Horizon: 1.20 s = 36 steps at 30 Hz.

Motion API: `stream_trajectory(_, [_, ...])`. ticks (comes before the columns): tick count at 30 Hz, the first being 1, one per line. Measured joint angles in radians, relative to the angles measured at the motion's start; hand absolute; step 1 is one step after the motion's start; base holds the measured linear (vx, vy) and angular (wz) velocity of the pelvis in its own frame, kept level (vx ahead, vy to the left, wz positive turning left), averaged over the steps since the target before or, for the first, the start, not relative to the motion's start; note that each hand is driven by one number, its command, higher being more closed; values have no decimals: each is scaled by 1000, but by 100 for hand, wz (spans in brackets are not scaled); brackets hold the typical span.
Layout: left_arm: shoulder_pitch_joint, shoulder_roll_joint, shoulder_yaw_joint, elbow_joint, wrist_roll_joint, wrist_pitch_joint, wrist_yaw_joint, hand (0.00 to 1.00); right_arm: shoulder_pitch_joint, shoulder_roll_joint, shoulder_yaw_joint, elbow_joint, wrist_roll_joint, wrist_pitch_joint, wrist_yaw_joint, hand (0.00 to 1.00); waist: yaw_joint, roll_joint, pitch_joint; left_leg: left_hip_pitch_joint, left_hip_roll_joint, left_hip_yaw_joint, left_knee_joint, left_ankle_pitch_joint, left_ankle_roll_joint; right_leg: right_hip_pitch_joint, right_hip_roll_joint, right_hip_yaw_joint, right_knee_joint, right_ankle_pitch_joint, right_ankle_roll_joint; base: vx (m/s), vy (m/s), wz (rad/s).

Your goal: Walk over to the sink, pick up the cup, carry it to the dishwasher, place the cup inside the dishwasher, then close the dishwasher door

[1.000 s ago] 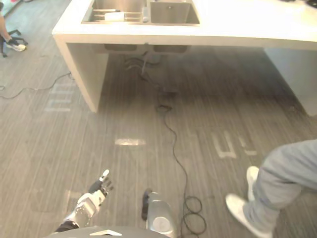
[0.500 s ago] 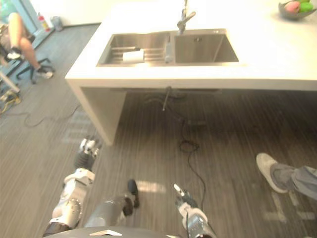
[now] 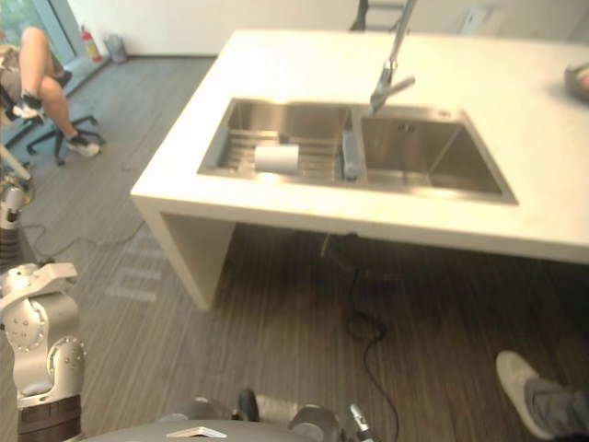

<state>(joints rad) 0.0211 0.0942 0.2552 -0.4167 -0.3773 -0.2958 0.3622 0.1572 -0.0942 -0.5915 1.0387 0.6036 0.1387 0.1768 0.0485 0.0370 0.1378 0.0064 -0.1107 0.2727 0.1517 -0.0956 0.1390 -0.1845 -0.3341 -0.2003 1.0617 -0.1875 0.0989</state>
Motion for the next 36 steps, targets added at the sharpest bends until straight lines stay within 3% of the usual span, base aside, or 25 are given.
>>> stream_trajectory(2, [-12,15,6,-9,6,-45,-40,0,27,16,50,-1,-2,-1,30,0,-11,-20,-16,50,19,-47,7,-29,-6,-28,48,-19,-287,10,-19,170,-39,62])
stream_trajectory(5, [-8,9,-3,-10,-10,-63,-120,0,73,33,94,1,-4,-5,36,0,3,-49,-44,67,20,-84,4,-43,-22,-17,61,-69,-457,88,-24,207,-128,49])
stream_trajectory(7, [-8,10,-30,-15,-14,-63,-166,0,83,35,119,10,-9,-5,43,0,11,-64,-59,72,29,-81,3,-56,-44,28,79,-121,-581,95,-36,160,-195,9])
stream_trajectory(9, [-8,2,-99,-14,-14,-54,-201,0,83,35,116,26,-10,-4,46,0,10,-47,-75,80,67,-70,12,-72,-78,83,139,-148,-723,83,-42,222,-230,-33])
stream_trajectory(10, [-16,3,-137,-13,-15,-33,-222,0,84,33,106,31,-1,-4,53,0,4,-36,-84,78,96,-58,17,-74,-104,105,180,-147,-784,107,-59,197,-219,-44])
stream_trajectory(14, [-94,-1,-229,21,-40,15,-302,0,88,35,49,38,28,10,66,0,-16,4,-99,79,133,-52,-1,-43,-162,146,246,-135,-919,151,-84,132,-181,-31])
stream_trajectory(20, [-127,0,-340,77,-30,54,-392,0,93,42,22,38,39,14,94,0,-16,24,-120,85,153,-52,-6,-15,-181,197,294,-112,-1051,205,-104,64,-112,-15])
stream_trajectory(25, [-148,8,-405,101,32,144,-367,0,94,45,19,37,54,12,101,0,-19,17,-128,101,156,-42,-34,-5,-176,222,317,-81,-1150,245,-110,-16,-55,-25])
stream_trajectory(27, [-184,24,-420,148,64,207,-335,0,96,47,21,37,73,5,101,0,-27,15,-129,108,158,-34,-42,-5,-176,222,317,-86,-1150,246,-110,-48,-9,-13])
stream_trajectory(29, [-196,57,-424,182,100,238,-297,0,97,46,21,37,81,-4,101,0,-30,17,-131,123,160,-24,-65,-5,-176,219,317,-96,-1150,252,-111,-52,22,-19])
stream_trajectory(34, [-240,142,-402,294,166,250,-183,0,97,47,18,37,116,-10,100,0,-54,20,-134,128,173,-21,-109,-31,-169,194,333,-114,-1150,277,-114,-75,27,-10])
stream_trajectory(36, [-245,169,-367,303,166,240,-154,0,99,59,10,37,117,-14,98,0,-53,0,-131,128,176,4,-99,-37,-171,190,332,-115,-1150,286,-116,-66,18,-35])
